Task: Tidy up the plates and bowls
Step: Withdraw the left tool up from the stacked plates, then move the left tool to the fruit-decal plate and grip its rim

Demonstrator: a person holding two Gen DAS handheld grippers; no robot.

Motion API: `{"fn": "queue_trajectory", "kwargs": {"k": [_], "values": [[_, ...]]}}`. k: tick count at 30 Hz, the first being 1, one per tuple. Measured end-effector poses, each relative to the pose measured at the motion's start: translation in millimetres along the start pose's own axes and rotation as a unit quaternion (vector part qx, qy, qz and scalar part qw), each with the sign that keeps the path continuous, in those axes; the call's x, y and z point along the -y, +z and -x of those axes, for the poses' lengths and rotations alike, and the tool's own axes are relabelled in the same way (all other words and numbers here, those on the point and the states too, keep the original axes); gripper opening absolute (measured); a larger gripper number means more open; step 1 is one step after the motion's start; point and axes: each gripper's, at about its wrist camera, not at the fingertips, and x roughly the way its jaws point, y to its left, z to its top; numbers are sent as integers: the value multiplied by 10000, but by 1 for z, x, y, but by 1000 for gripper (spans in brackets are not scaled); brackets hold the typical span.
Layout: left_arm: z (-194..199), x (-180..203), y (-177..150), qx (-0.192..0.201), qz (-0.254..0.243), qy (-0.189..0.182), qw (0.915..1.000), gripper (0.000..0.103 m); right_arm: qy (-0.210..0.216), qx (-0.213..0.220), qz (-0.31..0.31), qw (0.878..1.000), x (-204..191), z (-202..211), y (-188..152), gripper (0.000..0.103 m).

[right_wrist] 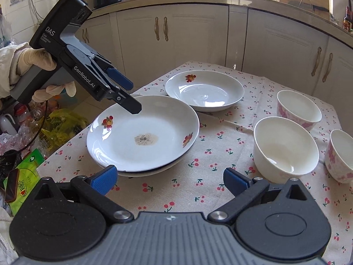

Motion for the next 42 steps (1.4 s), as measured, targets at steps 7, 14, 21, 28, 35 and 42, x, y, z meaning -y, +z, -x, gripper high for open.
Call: {"fn": "queue_trajectory", "kwargs": {"k": [7,14,21,28,35,42], "values": [[25,8,-5,766,271,247,9964,94,-161,249,103,9995,11,5,14,103],[32,10,-13,1225,712,1091,9839,97,-125,393,422,9983,25,6,27,103],[26,11,-29,1391,1161,1466,9725,98,-63,408,814,9958,47,-6,53,103],[10,-1,-21,1158,1101,1522,9753,98,32,267,1163,9929,72,-36,81,103],[-10,-21,1,1024,1047,1337,9801,98,140,-154,1465,9890,88,-77,99,103],[-37,-44,22,758,978,1084,9864,98,373,-676,1881,9791,106,-121,115,103]]}}
